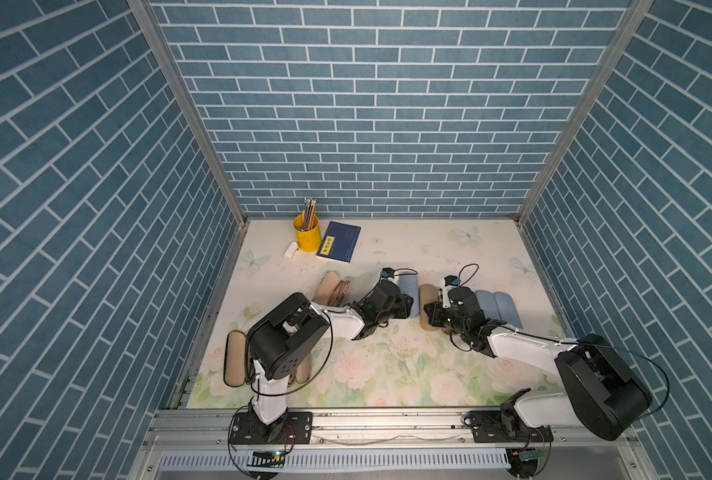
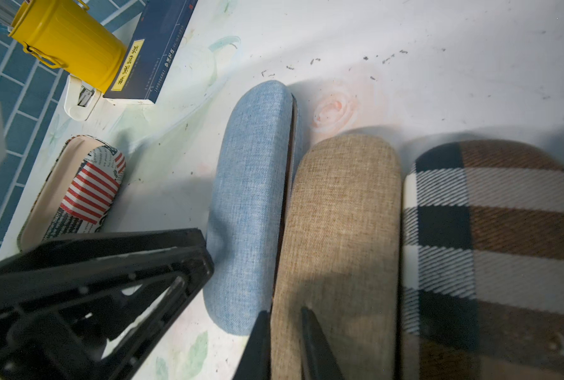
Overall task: Close the glasses case
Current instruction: Move the glasses case to the center of the board.
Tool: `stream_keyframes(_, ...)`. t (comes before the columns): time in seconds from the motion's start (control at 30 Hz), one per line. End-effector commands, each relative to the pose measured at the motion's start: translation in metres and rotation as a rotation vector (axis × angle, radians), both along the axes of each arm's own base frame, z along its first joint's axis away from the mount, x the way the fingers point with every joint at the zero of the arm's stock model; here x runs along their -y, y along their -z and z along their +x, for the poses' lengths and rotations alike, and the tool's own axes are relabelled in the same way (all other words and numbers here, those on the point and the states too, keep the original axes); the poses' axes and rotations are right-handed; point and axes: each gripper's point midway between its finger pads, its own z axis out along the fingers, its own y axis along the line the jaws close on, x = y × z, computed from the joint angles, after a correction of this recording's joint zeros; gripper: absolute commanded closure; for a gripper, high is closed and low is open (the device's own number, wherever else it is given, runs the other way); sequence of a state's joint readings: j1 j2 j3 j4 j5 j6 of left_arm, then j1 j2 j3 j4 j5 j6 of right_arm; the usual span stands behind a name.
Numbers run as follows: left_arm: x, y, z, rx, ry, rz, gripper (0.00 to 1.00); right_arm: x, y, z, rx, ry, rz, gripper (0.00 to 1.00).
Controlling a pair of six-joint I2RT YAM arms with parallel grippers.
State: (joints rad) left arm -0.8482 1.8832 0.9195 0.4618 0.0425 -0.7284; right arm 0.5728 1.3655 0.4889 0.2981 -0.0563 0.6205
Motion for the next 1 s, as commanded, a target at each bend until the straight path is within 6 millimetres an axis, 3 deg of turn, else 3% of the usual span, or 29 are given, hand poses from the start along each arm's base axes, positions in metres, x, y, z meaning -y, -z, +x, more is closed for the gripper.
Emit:
stream_keyframes(0.0,-0.01,-0.001,-0.015,-0.027,0.009,0.028,0.49,0.001,-0.008,-0.001,0.035,-0.02,-0.001,0.81)
stream_keyframes(0.27,-0.042,-0.061,-0.019,0.077,-0.071,-0.018,0.36,-0.021,-0.027,-0.008,0.053,-0.094,0.104,0.76)
stream_keyframes(0.53,-0.103,-0.127,-0.034,0.199,-0.188,-0.066,0.26,-0.092,-0.04,-0.018,0.051,-0.216,0.123,0.69)
stream_keyframes(0.73,-0.161,-0.148,-0.044,0.254,-0.295,-0.052,0.16,-0.148,-0.029,-0.016,0.016,-0.281,0.118,0.65)
stream_keyframes(0.97,-0.212,-0.149,-0.052,0.274,-0.404,-0.04,0.08,-0.206,-0.008,-0.017,-0.037,-0.351,0.136,0.63)
